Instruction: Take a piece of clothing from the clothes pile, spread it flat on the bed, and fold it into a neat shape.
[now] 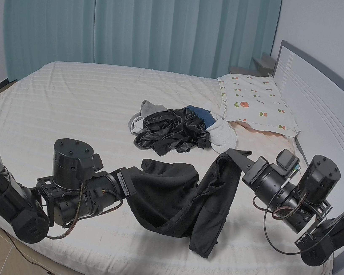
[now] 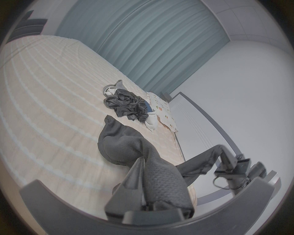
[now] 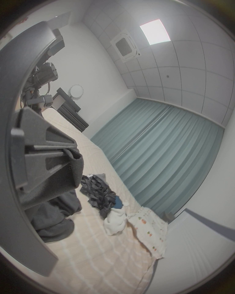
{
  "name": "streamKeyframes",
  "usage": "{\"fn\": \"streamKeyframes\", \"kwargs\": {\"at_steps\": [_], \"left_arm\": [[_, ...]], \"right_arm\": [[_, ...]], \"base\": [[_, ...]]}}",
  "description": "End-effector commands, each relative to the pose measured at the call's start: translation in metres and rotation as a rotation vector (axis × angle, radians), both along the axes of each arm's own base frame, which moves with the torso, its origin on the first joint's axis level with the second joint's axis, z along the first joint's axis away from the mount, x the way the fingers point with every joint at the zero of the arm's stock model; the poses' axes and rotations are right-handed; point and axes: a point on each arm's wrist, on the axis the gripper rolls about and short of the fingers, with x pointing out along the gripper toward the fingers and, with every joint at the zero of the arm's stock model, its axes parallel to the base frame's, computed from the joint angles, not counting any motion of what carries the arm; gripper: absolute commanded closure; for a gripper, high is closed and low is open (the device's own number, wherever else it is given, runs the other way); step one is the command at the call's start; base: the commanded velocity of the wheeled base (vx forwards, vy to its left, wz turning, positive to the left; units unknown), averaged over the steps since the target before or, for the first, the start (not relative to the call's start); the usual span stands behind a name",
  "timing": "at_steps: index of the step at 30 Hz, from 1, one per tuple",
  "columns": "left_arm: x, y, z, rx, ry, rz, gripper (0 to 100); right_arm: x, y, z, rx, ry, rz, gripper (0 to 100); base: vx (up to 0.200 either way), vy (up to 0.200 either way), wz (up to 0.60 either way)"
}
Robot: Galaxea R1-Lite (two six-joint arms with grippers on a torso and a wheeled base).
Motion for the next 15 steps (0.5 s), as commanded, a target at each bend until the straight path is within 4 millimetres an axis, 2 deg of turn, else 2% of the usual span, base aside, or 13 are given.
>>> {"fn": "streamKeyframes", "kwargs": {"at_steps": [1, 5, 14, 15], "left_arm": [[-0.008, 0.01, -0.011, -0.002, 0.025, 0.014, 100], [-0.011, 0.013, -0.018, 0.011, 0.048, 0.018, 100], [-0.008, 0.021, -0.022, -0.031, 0.09, 0.065, 100], [-0.007, 0.021, -0.022, -0.033, 0.09, 0.066, 100]], "right_arm": [[0.002, -0.006, -0.023, 0.003, 0.099, -0.019, 100], [0.003, -0.006, -0.029, -0.004, 0.121, -0.023, 100], [0.001, -0.007, -0.042, -0.022, 0.168, -0.052, 100], [0.001, -0.006, -0.042, -0.024, 0.167, -0.055, 100]], "base": [[0.0, 0.0, 0.0], [0.0, 0.0, 0.0], [-0.2, 0.0, 0.0], [0.0, 0.0, 0.0]]}}
